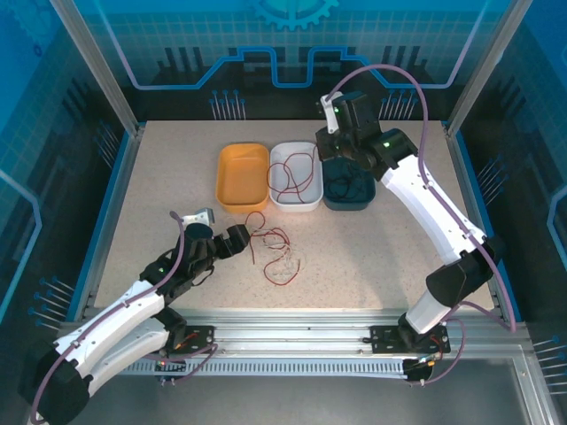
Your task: Untangle the cables
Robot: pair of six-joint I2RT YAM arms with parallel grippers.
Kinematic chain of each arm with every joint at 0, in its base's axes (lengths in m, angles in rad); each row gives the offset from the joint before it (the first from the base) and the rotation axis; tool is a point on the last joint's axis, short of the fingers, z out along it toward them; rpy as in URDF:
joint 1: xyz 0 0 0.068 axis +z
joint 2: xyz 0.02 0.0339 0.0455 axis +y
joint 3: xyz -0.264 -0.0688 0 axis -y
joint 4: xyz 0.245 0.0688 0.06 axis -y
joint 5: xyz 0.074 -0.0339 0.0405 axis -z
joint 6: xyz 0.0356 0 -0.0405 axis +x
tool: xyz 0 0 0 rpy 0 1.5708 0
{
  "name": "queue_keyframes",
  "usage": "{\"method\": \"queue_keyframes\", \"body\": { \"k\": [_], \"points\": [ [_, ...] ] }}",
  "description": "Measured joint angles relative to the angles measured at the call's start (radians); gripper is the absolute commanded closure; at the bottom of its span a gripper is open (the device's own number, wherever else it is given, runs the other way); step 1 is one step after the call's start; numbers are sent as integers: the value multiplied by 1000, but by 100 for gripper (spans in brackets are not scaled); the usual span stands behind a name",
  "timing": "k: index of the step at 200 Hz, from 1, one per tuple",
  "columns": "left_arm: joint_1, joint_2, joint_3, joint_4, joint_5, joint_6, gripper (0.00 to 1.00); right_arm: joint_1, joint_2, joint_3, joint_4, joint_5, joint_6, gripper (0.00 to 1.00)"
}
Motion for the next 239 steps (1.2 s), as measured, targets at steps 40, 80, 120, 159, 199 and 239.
{"method": "queue_keyframes", "body": {
  "k": [40,80,120,159,199,239],
  "points": [
    [0,-2,0,0,0,0,1,-40,3,0,-80,7,-5,100],
    [0,-11,0,0,0,0,1,-47,92,69,-163,69,-31,100],
    [0,-11,0,0,0,0,1,-47,231,178,-205,156,-61,100],
    [0,6,0,1,1,0,1,-47,375,366,-209,241,-93,100],
    [0,34,4,11,12,0,1,-40,509,528,-183,335,-163,100],
    [0,54,13,34,27,0,1,12,591,544,-121,378,-280,100]
  ]
}}
